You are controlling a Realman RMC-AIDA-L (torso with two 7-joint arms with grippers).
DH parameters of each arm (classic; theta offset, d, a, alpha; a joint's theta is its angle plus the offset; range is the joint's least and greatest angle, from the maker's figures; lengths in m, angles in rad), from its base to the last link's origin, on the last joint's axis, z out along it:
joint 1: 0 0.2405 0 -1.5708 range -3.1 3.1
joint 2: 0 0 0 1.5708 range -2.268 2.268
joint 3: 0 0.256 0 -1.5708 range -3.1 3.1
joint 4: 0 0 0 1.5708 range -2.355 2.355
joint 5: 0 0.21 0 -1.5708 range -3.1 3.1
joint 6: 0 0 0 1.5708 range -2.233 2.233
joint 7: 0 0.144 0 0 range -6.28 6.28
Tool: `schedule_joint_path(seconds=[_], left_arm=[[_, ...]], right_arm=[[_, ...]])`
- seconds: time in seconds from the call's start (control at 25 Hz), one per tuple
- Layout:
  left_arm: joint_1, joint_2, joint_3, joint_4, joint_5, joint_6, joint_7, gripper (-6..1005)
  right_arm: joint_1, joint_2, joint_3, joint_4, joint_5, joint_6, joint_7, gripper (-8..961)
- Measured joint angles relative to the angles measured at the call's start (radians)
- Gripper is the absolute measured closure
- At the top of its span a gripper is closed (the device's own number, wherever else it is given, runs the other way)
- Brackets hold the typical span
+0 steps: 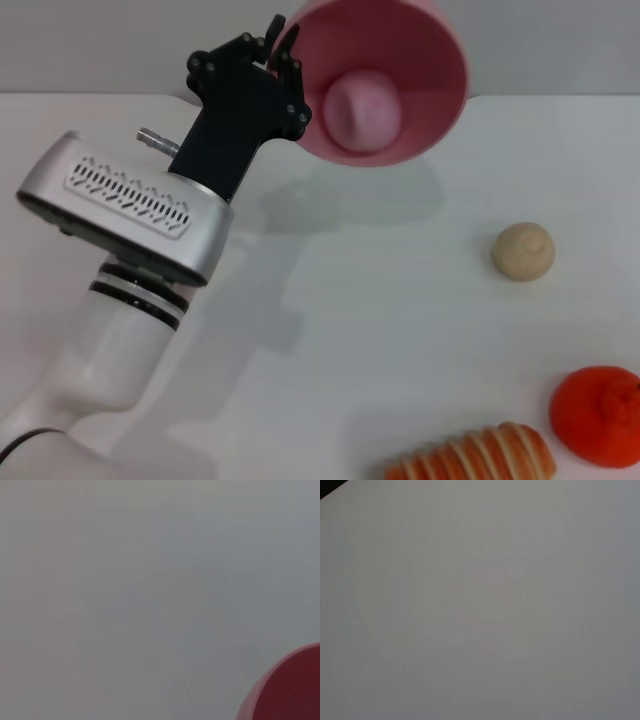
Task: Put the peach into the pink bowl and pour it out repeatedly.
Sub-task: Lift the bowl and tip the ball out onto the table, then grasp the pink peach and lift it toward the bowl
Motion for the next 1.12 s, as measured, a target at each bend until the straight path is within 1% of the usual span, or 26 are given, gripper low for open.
schedule_joint_path(seconds=[0.24, 0.32, 0.52, 0.6, 0.72, 0.76, 0.8, 0.84, 0.88, 0.96, 1.0, 1.04, 1.12], left_arm=[[0.014, -0.001, 0.055, -0.001, 0.005, -0.123, 0.012, 891], [0.016, 0.001, 0.059, -0.003, 0.003, -0.136, 0.008, 890], [0.007, 0.001, 0.053, -0.008, 0.0, -0.091, 0.001, 889], [-0.001, 0.0, 0.037, -0.001, -0.001, -0.037, -0.004, 888], [-0.019, 0.002, -0.027, 0.024, -0.002, 0.101, -0.04, 887], [-0.026, 0.003, -0.06, 0.037, -0.002, 0.164, -0.059, 886], [-0.035, 0.005, -0.099, 0.056, -0.002, 0.254, -0.078, 886], [-0.039, 0.006, -0.123, 0.067, -0.001, 0.303, -0.087, 886], [-0.05, 0.007, -0.178, 0.092, -0.002, 0.408, -0.098, 885], [-0.074, 0.007, -0.293, 0.138, -0.002, 0.621, -0.104, 884], [-0.091, 0.008, -0.349, 0.155, -0.002, 0.72, -0.104, 884], [-0.115, 0.007, -0.417, 0.167, -0.002, 0.84, -0.104, 884], [-0.162, 0.007, -0.53, 0.174, -0.002, 1.023, -0.104, 883]], right_arm=[[0.02, -0.004, 0.002, 0.008, -0.001, 0.0, 0.0, 437], [0.024, -0.005, 0.002, 0.01, -0.001, 0.0, -0.001, 437], [0.032, -0.007, 0.002, 0.013, -0.001, 0.0, -0.001, 436], [0.035, -0.007, 0.002, 0.013, -0.001, 0.0, -0.001, 436], [0.039, -0.007, -0.003, 0.014, -0.001, 0.001, -0.001, 436], [0.04, -0.008, -0.005, 0.013, -0.007, 0.001, 0.0, 436], [0.04, -0.009, -0.008, -0.005, -0.047, 0.002, 0.02, 436], [0.039, -0.009, -0.009, -0.026, -0.088, 0.004, 0.041, 436], [0.039, -0.009, -0.009, -0.026, -0.088, 0.004, 0.041, 436], [0.037, -0.007, -0.009, -0.073, -0.157, 0.005, 0.082, 436], [0.035, -0.001, -0.01, -0.132, -0.227, 0.0, 0.128, 436], [0.033, 0.002, -0.011, -0.163, -0.26, -0.01, 0.151, 436], [0.033, 0.004, -0.012, -0.187, -0.287, -0.019, 0.172, 436]])
